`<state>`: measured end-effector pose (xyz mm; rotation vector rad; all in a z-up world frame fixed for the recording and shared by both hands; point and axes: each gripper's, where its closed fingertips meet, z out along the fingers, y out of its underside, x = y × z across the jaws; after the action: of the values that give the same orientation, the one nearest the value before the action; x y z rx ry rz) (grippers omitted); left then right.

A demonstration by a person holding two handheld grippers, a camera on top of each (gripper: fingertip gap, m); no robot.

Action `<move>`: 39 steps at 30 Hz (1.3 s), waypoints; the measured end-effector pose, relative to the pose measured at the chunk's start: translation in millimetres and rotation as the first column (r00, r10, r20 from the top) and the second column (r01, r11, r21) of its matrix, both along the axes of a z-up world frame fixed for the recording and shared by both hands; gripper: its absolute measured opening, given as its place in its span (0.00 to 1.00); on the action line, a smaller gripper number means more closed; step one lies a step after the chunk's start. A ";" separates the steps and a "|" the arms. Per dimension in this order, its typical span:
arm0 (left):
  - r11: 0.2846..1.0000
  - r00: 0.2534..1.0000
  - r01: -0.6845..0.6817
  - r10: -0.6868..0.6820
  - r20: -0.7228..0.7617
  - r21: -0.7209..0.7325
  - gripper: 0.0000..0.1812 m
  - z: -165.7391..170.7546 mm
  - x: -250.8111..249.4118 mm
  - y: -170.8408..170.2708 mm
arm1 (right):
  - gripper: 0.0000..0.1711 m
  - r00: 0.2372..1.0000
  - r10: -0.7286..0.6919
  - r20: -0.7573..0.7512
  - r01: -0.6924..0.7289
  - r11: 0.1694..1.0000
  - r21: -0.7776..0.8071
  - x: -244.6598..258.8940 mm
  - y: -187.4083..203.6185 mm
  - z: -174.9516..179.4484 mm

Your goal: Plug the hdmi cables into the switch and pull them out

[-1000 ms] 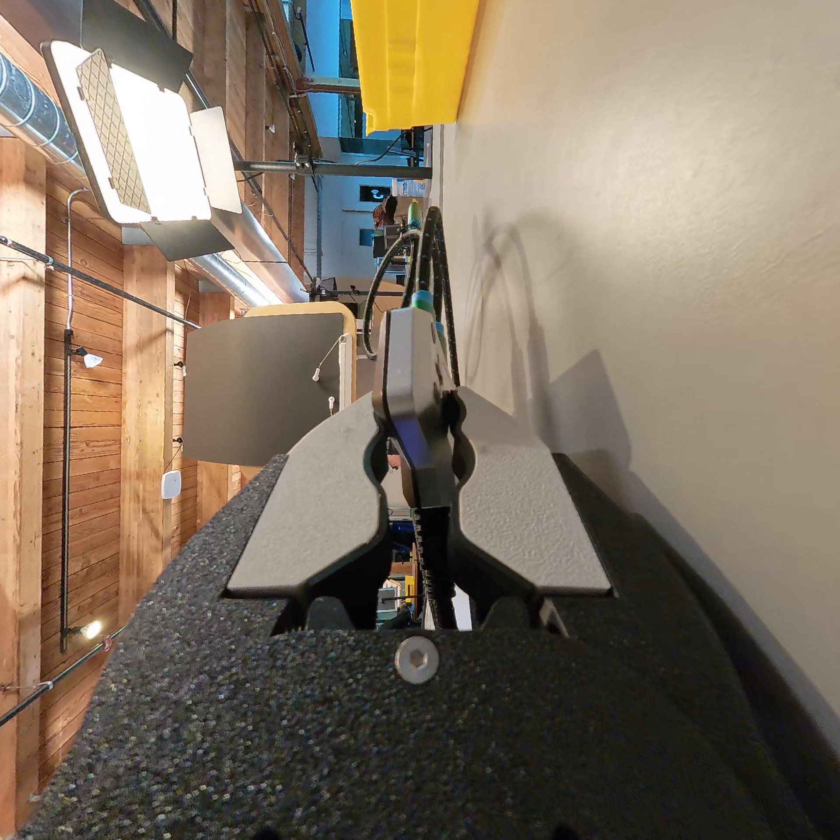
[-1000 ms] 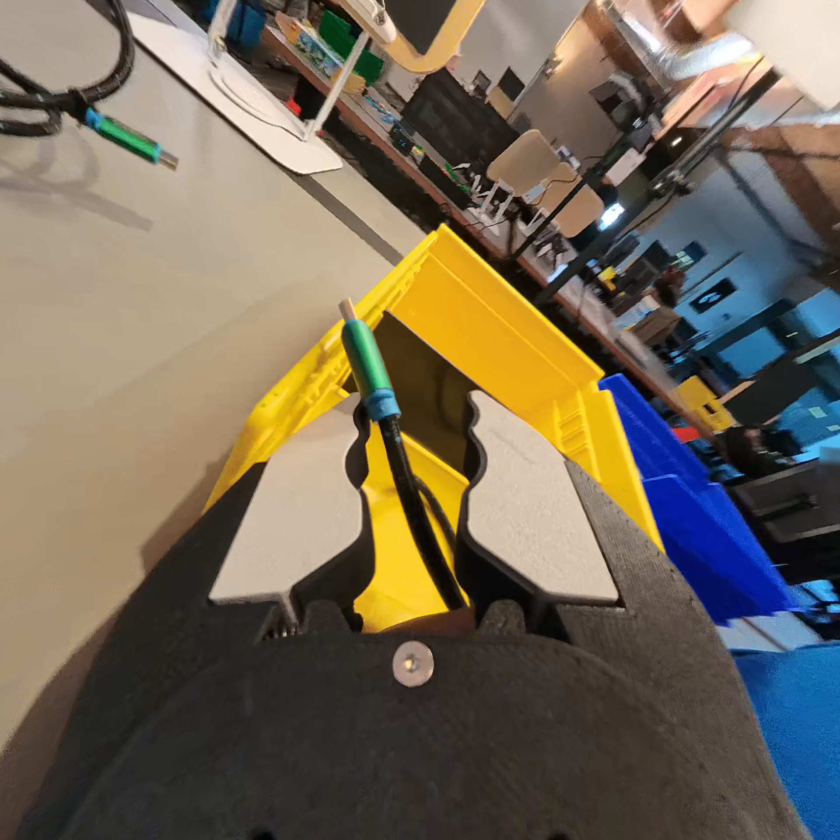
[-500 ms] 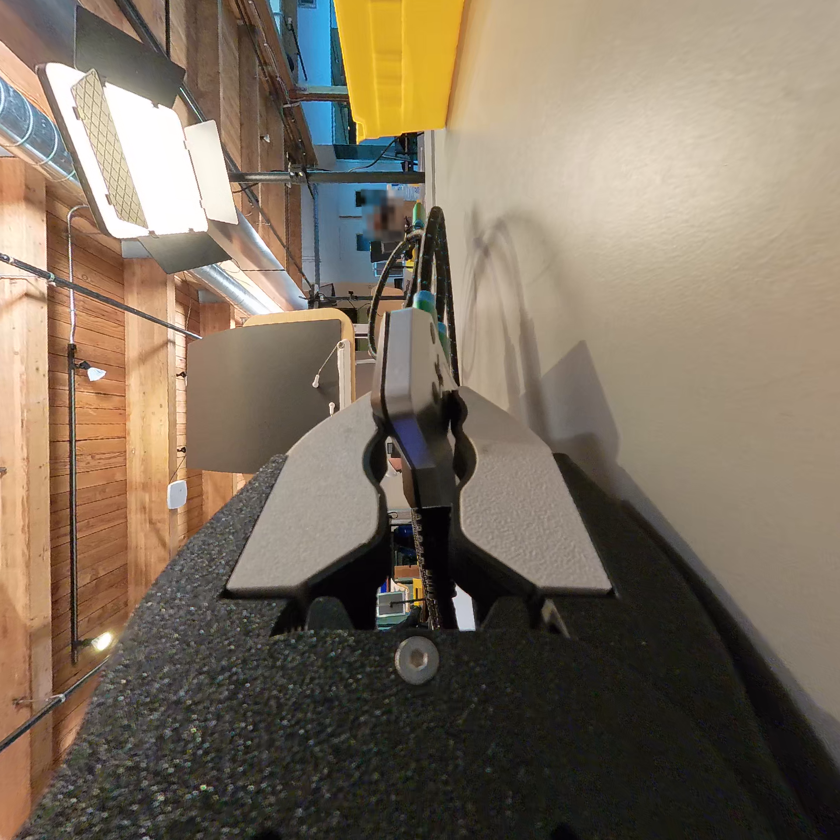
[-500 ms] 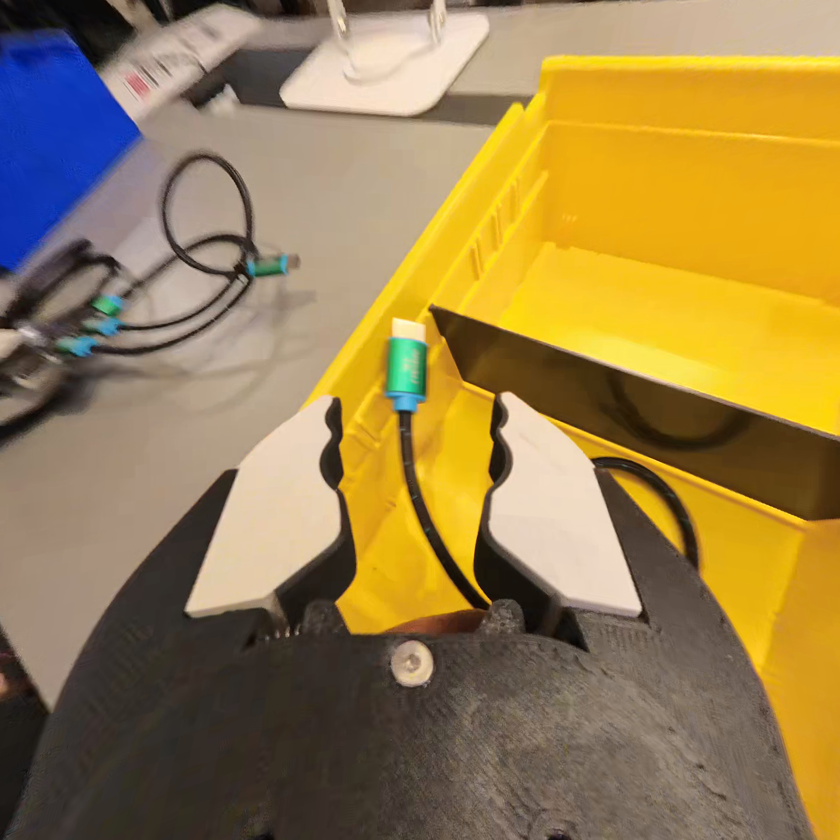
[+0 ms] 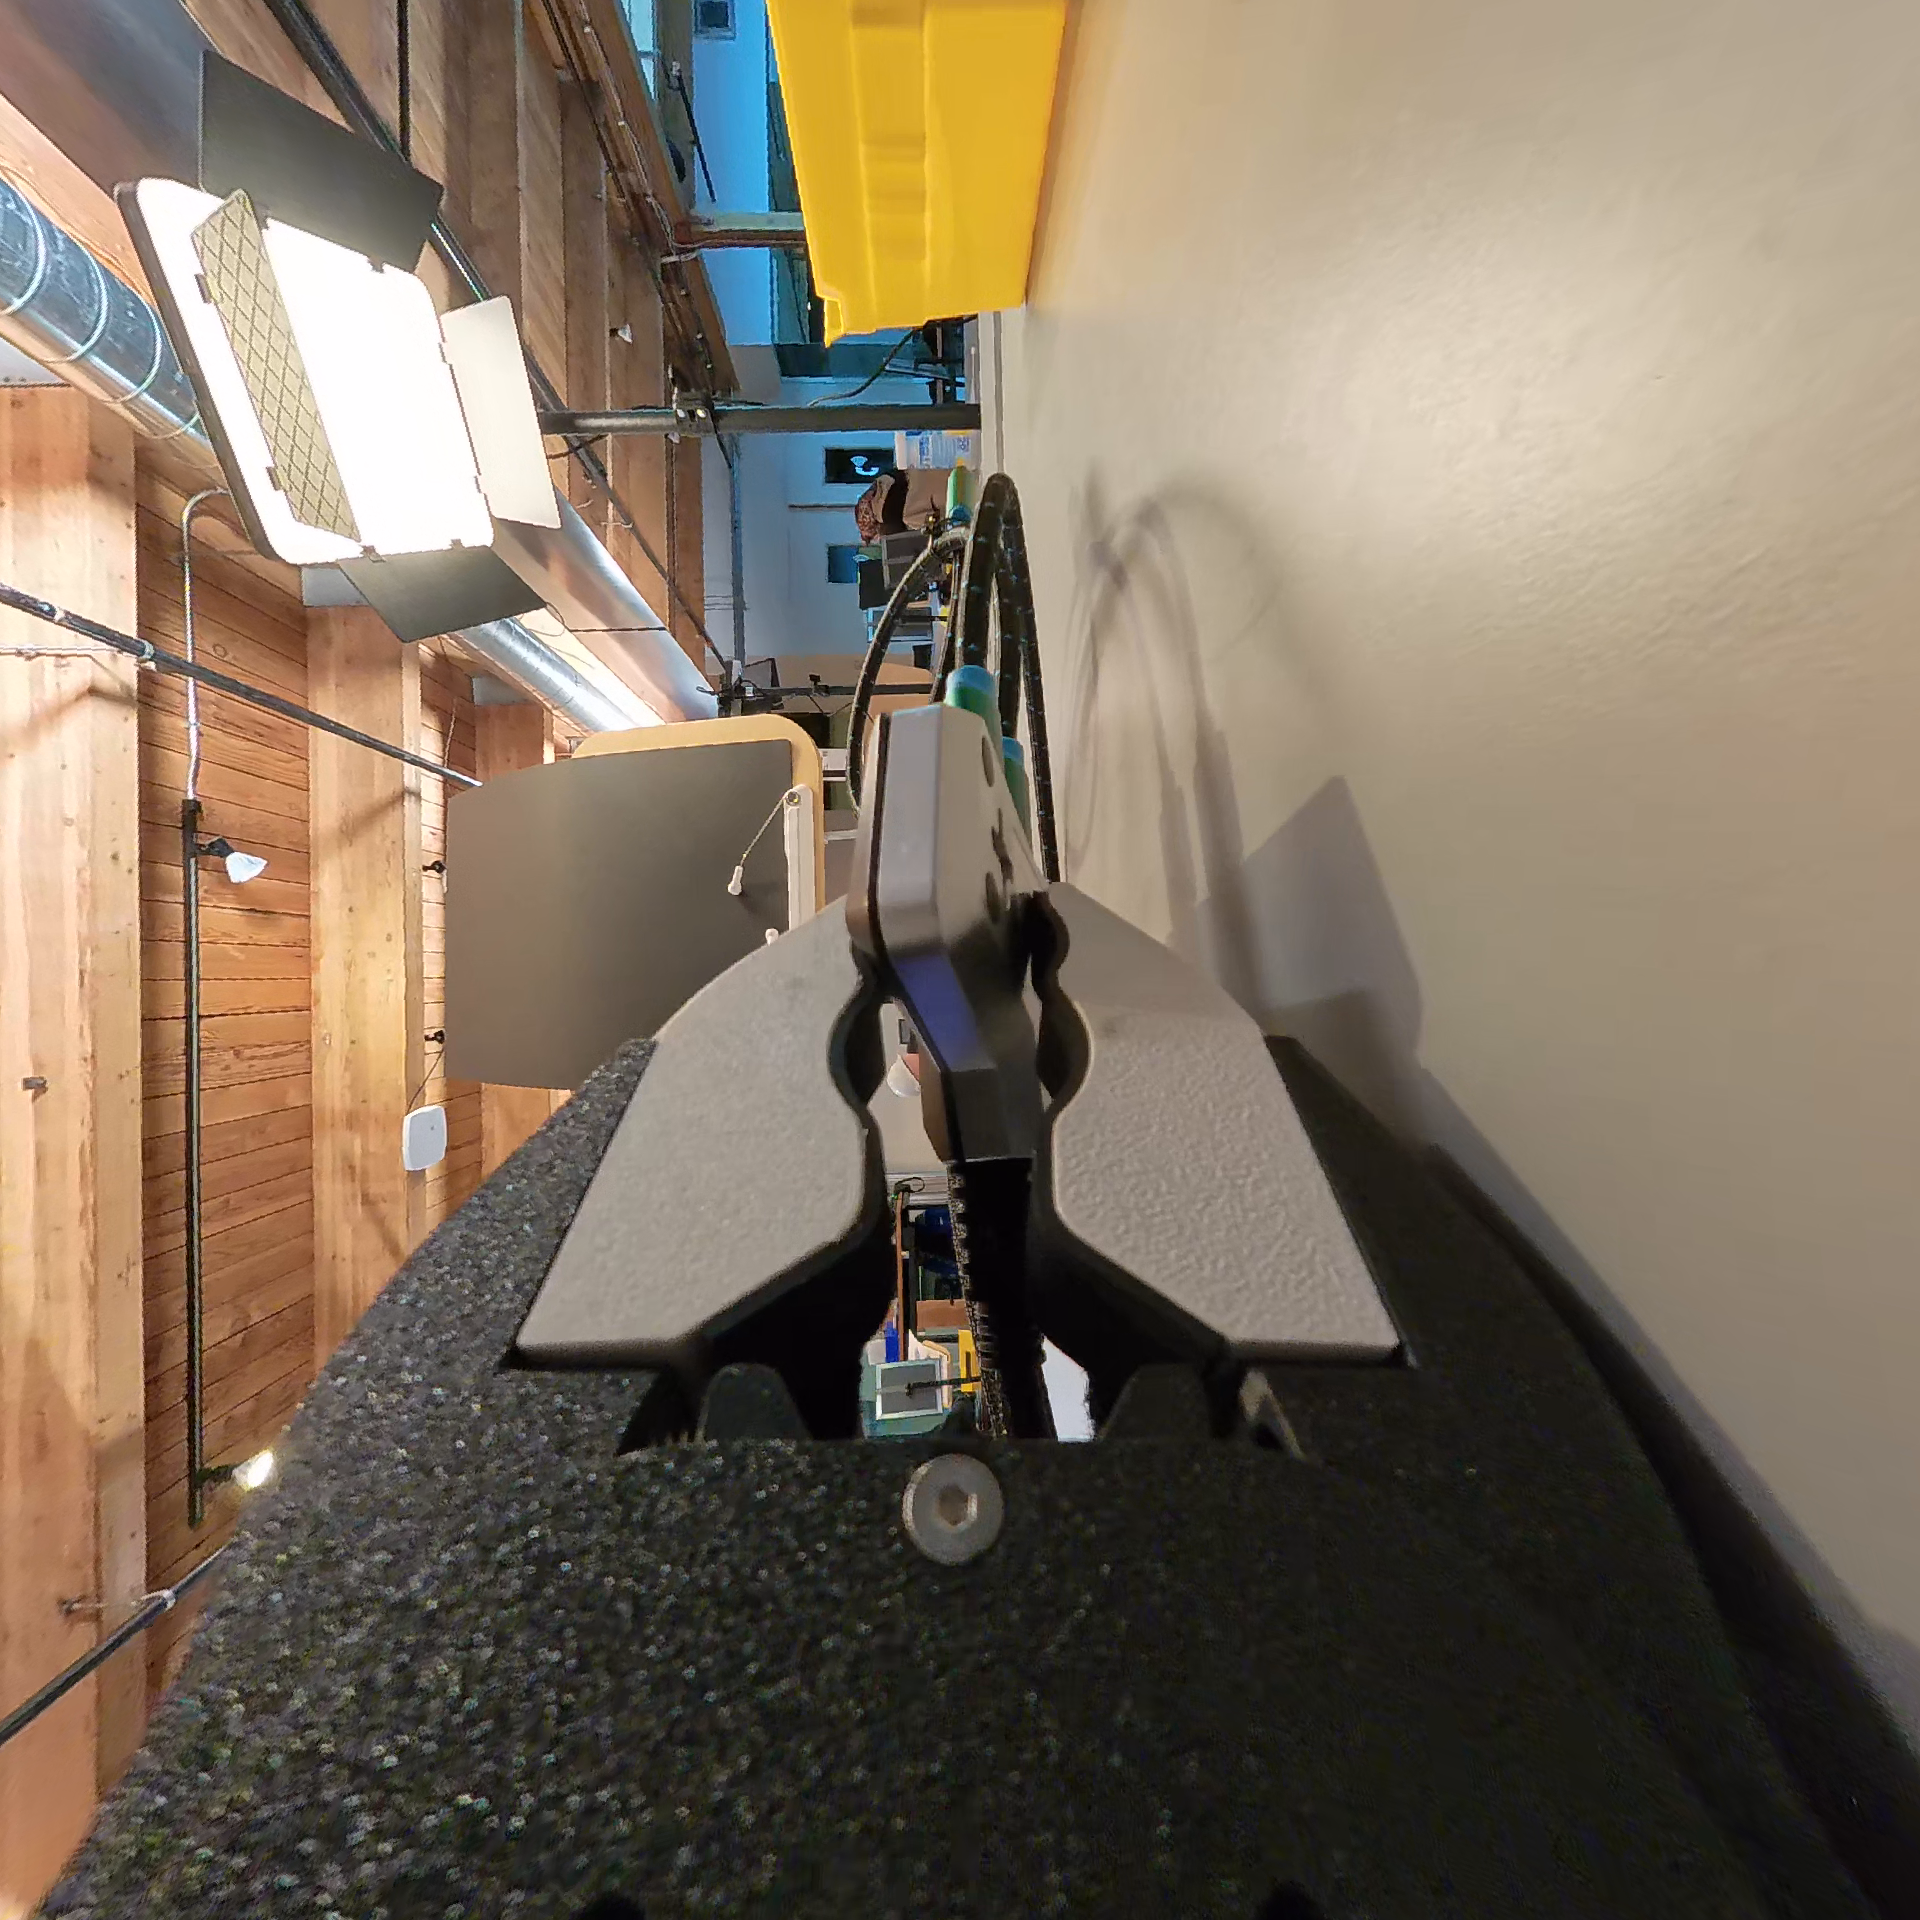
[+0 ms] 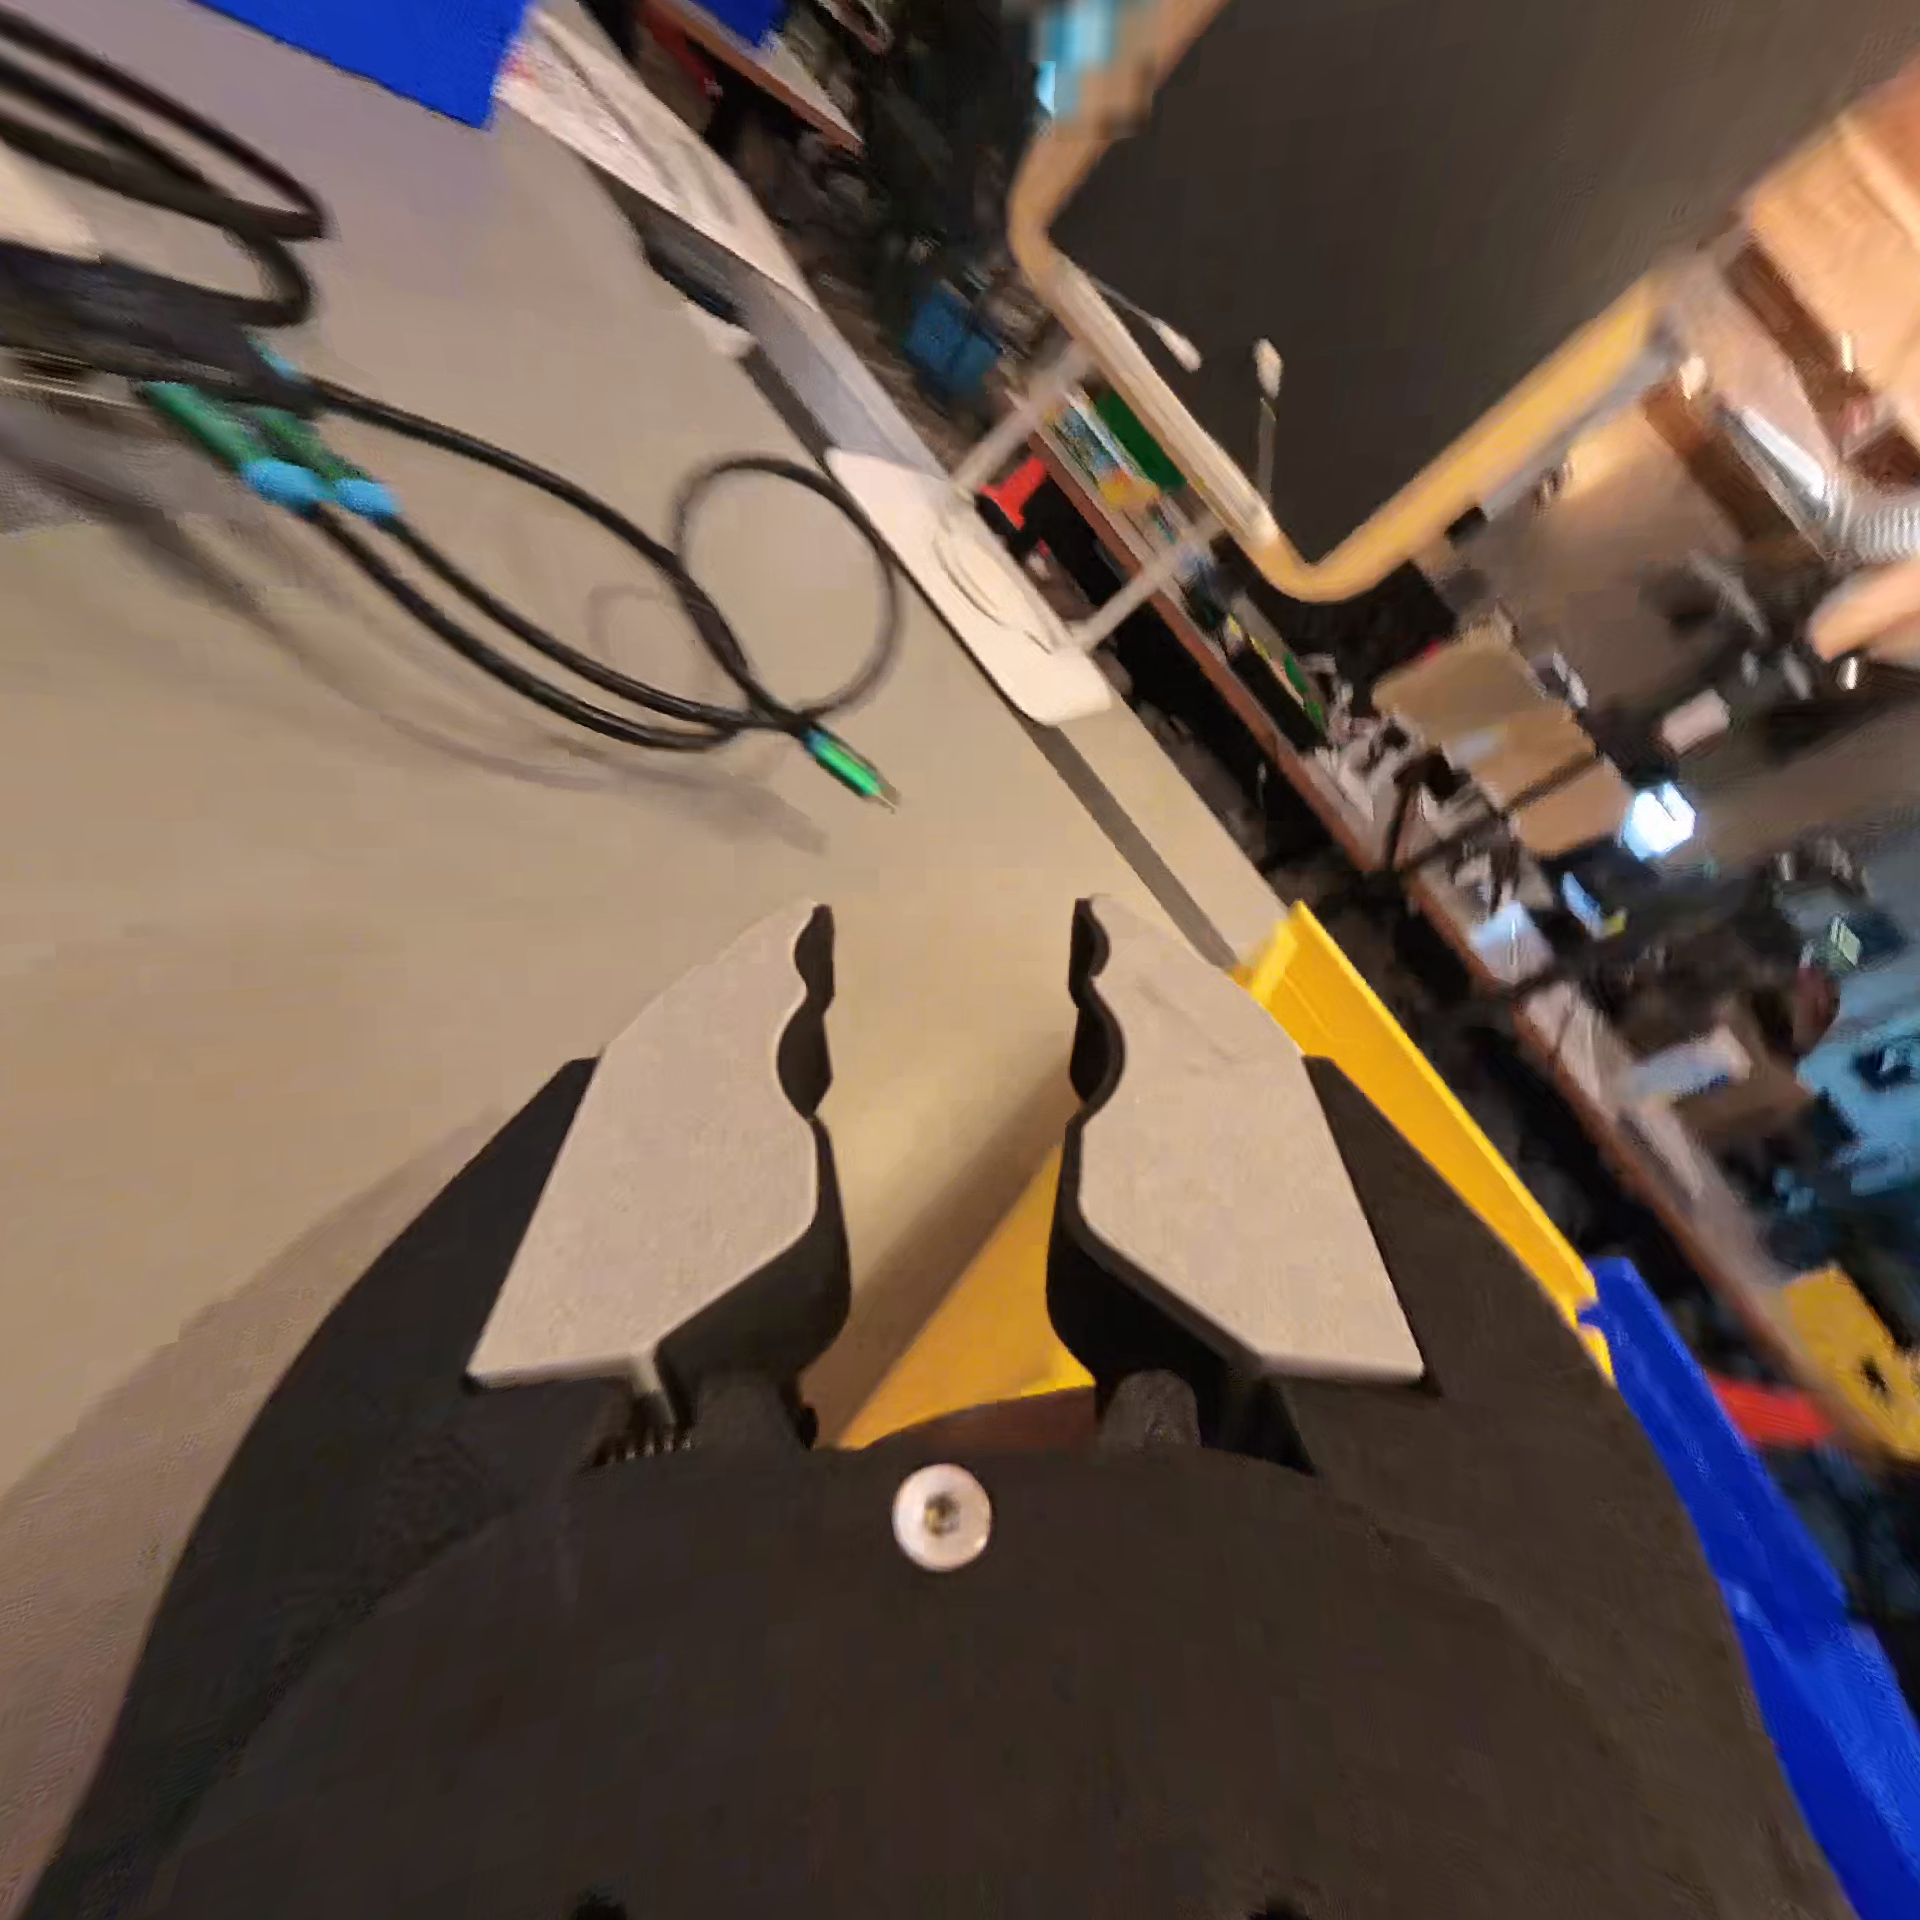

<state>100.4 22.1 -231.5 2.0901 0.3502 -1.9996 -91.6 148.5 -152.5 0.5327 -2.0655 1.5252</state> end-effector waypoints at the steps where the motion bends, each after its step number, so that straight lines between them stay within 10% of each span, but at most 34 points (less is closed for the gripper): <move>1: 1.000 1.000 0.002 -0.002 0.001 -0.001 0.14 -0.1 0.0 0.7 | 0.25 0.997 0.056 -0.049 -0.056 0.998 0.005 24.5 -7.2 -4.7; 14: 0.989 0.990 0.139 -0.139 0.016 -0.042 0.14 -1.8 -5.5 22.0 | 0.26 0.719 0.397 -0.571 -0.332 0.917 0.220 159.0 -107.8 -91.8; 17: 0.982 0.983 0.182 -0.181 0.021 -0.047 0.15 -1.5 -10.7 20.8 | 0.13 0.661 0.342 -0.668 -0.292 0.937 0.190 156.9 -124.1 -89.5; 28: 0.988 0.983 0.153 -0.155 0.095 0.024 0.29 -3.0 -64.6 -34.0 | 0.07 0.762 0.310 -0.568 -0.252 0.951 0.181 121.6 -160.8 -100.5; 39: 0.972 0.966 0.235 -0.236 0.110 0.025 0.14 -16.2 -85.8 -38.2 | 0.07 0.727 0.347 -0.593 -0.330 0.933 0.142 110.2 -160.7 -97.7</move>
<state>14.6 -16.1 -247.7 2.3351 0.0960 -1.9950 18.6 -12.1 -250.3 1.2916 -1.5241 1.2676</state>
